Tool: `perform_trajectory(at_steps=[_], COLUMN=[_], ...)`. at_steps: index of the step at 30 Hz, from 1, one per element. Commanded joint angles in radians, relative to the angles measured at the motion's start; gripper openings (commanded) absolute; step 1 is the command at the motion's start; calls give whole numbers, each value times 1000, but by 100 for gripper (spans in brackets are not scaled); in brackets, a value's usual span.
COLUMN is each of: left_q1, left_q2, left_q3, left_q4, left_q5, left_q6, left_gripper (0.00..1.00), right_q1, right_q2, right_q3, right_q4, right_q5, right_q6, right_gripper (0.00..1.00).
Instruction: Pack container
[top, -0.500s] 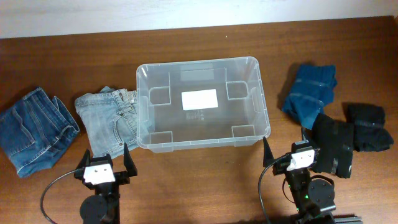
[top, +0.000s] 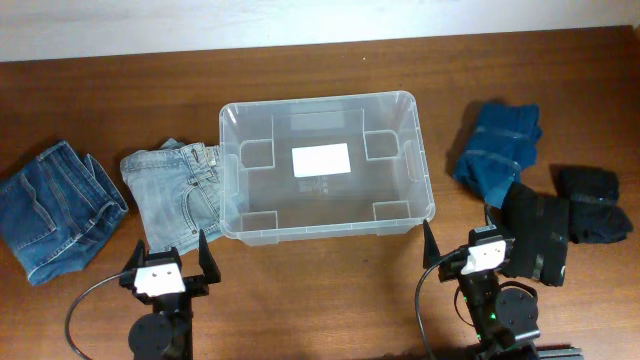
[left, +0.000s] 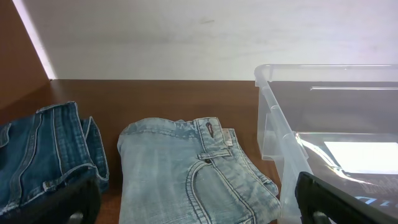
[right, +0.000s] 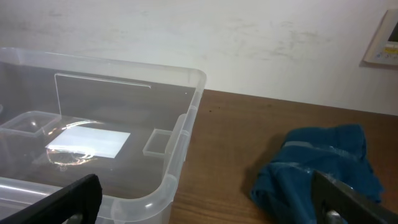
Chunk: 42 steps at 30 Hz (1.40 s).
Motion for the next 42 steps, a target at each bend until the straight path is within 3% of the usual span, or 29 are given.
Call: perform_trajectory(at_steps=[1, 42], left_q1=[5, 5], left_q2=[-10, -10], left_q3=[-14, -14], left_q4=[3, 3], left_q5=[3, 3], left_q6=[15, 15], left_gripper=[99, 99], right_q1=[-8, -8], right_q2=[-6, -6], right_q3=[-5, -5], right_q4=[-7, -7], right_q5=[2, 2], right_q6=[5, 5], right_gripper=[98, 99])
